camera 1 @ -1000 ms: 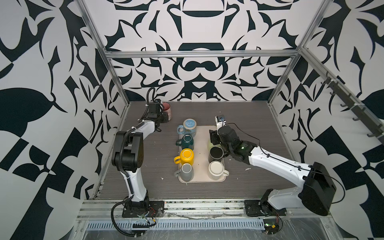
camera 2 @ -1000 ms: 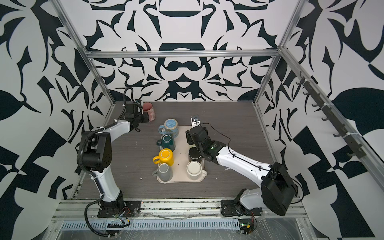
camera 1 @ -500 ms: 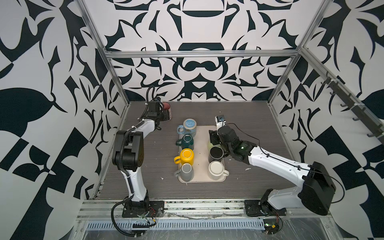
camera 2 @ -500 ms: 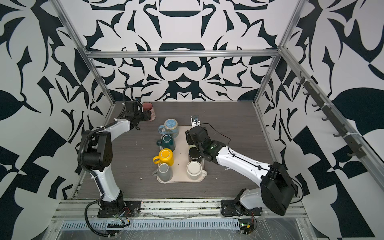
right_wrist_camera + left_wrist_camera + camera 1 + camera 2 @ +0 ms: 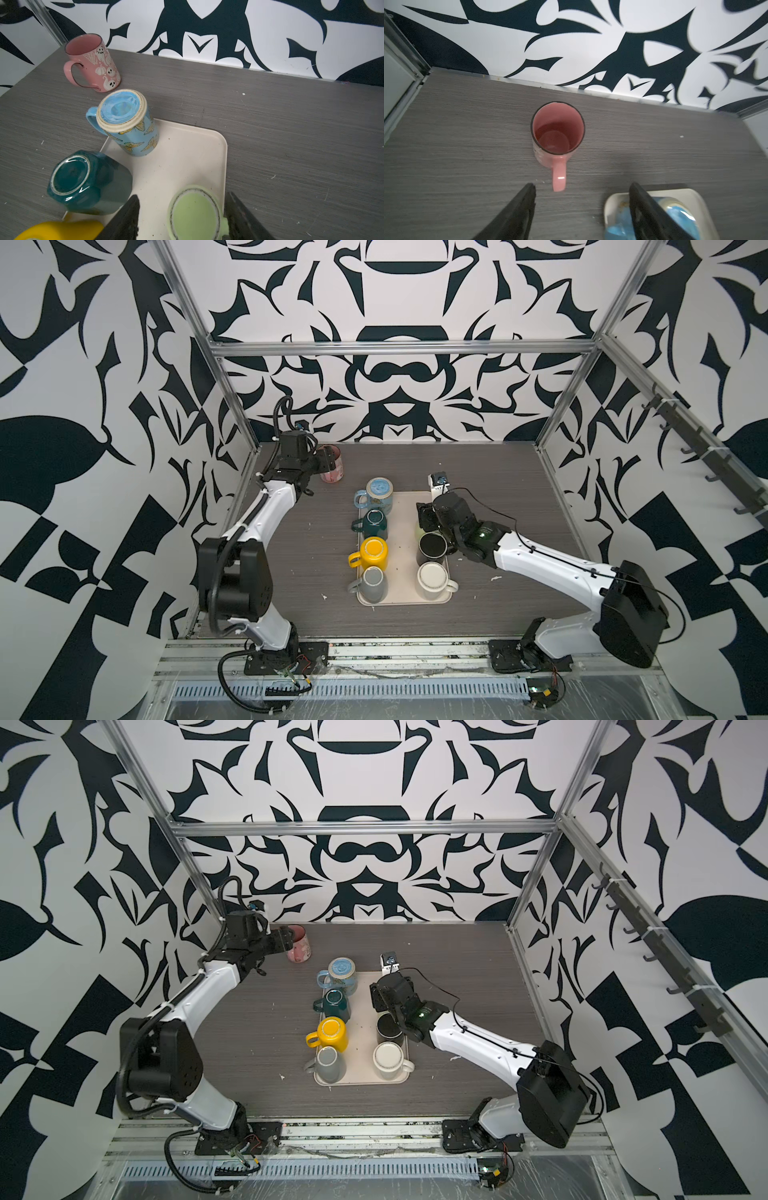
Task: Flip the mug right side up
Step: 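Lower the pink mug upright onto the table beyond the tray and open the left gripper, then reach the left gripper to the upside-down blue butterfly mug and grasp its handle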
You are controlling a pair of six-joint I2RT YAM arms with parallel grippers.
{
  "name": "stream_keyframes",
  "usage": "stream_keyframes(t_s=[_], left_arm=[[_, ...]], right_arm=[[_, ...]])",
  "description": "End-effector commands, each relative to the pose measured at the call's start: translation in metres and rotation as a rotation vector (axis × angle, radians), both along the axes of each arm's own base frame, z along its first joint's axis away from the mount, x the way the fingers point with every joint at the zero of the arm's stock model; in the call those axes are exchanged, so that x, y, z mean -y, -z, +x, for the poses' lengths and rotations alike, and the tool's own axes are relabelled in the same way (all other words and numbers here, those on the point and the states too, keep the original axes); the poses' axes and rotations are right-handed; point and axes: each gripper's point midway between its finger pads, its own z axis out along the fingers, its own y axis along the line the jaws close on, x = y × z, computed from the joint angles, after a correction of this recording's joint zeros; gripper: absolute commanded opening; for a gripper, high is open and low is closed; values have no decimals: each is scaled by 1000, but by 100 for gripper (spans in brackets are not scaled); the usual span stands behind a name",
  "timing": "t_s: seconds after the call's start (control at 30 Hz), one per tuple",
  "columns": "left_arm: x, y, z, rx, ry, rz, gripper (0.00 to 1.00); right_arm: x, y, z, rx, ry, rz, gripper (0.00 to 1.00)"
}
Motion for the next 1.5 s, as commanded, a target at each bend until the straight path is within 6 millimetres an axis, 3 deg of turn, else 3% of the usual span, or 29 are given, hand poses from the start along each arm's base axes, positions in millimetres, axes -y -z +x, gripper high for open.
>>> stream_keyframes(t_s=[0.0,0.27,0.3,0.47,0.7,0.9,1.2,1.47], left_arm=[[8,6,-37,-149,-42,-211,73],[12,-22,-83,-224,-205,-610,71],[9,-33,-91,-208,-225,-654,71],[4,-36,-101,-225,-355,-884,68],[0,-10,-107,-347,-565,-1122,64],[13,21,-102,-439,-700,-1243,57],[61,65,-80,-652,-708,-1356,54],[66,83,-76,-663,-767,-1355,54]], right_arm=[[0,-22,5,7,31,45,67],[3,-34,-3,0,38,110,67],[2,-35,-4,-3,33,116,67],[3,-39,-7,-11,30,125,67],[10,-46,-8,-18,55,108,67],[14,-52,-10,-26,64,95,67],[16,-44,-8,-59,79,100,67],[19,-48,-6,-71,83,91,67]])
